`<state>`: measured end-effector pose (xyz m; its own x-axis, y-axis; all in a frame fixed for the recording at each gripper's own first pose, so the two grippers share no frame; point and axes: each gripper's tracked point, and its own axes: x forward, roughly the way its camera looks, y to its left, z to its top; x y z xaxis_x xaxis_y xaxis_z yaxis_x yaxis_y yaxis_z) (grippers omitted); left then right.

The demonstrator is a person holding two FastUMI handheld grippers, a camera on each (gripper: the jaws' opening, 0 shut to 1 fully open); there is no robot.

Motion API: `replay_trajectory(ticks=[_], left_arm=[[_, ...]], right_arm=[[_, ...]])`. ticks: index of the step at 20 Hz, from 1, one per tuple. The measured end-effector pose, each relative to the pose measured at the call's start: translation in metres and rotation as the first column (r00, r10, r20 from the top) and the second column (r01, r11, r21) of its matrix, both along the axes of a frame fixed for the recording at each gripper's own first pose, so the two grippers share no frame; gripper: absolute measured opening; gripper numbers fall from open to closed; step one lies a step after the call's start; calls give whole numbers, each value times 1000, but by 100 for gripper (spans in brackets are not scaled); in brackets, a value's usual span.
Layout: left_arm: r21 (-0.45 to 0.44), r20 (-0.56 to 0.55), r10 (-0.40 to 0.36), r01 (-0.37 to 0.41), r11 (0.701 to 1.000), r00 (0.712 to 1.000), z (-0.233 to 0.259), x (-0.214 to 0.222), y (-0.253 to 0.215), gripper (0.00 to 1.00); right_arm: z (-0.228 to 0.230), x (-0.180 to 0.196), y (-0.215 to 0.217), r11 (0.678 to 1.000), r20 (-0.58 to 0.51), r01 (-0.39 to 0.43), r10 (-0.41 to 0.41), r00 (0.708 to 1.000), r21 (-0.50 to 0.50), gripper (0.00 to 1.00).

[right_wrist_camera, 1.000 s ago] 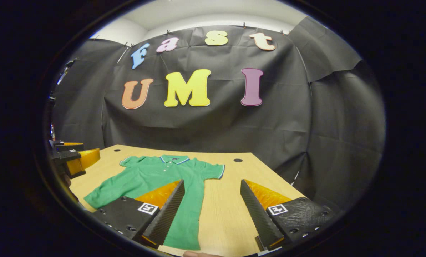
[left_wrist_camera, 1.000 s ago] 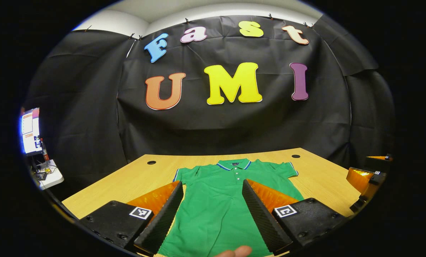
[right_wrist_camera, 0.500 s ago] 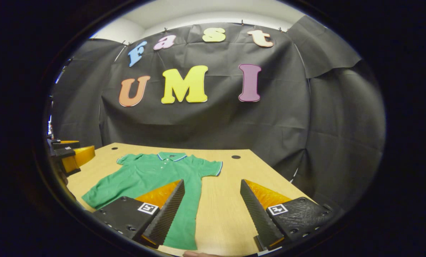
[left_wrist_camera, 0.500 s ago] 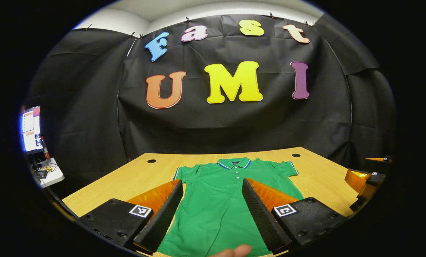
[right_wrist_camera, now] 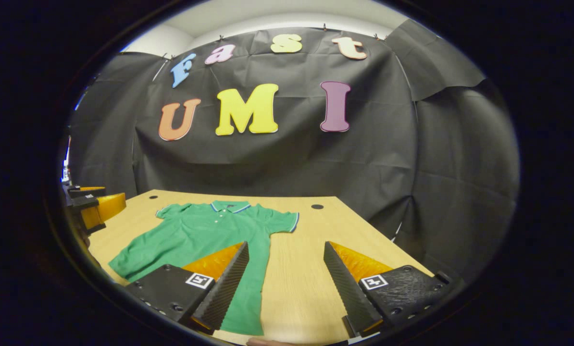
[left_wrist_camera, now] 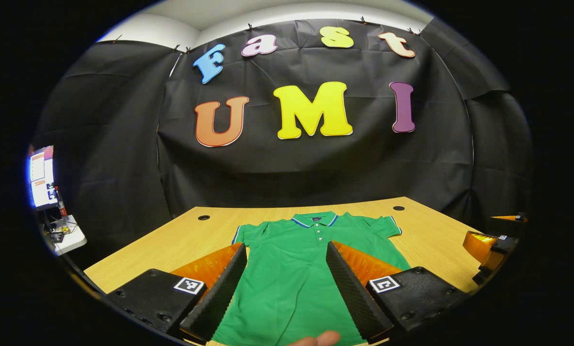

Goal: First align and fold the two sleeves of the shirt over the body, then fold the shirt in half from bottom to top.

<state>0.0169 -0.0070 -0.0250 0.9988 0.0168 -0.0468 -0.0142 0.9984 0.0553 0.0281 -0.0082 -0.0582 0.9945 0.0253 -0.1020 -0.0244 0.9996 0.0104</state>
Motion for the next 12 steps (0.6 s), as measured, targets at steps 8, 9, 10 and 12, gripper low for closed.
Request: replay_trajectory(ticks=[8,9,10,12], left_arm=[[4,7,-1,1,1000,1000,2,-1,-1,100],[4,8,-1,1,1000,1000,2,-1,-2,100],[4,8,-1,1,1000,1000,1,-1,-3,100],[7,0,-3,3,1000,1000,-1,0,-5,100]], right_arm=[[-19,19,-1,1000,-40,6,-6,999,9,95],[-21,23,-2,1000,-44,7,-7,999,16,95],[-21,27,-3,1000,-43,9,-8,999,19,96],[-19,38,-5,1000,-41,9,-8,999,14,95]])
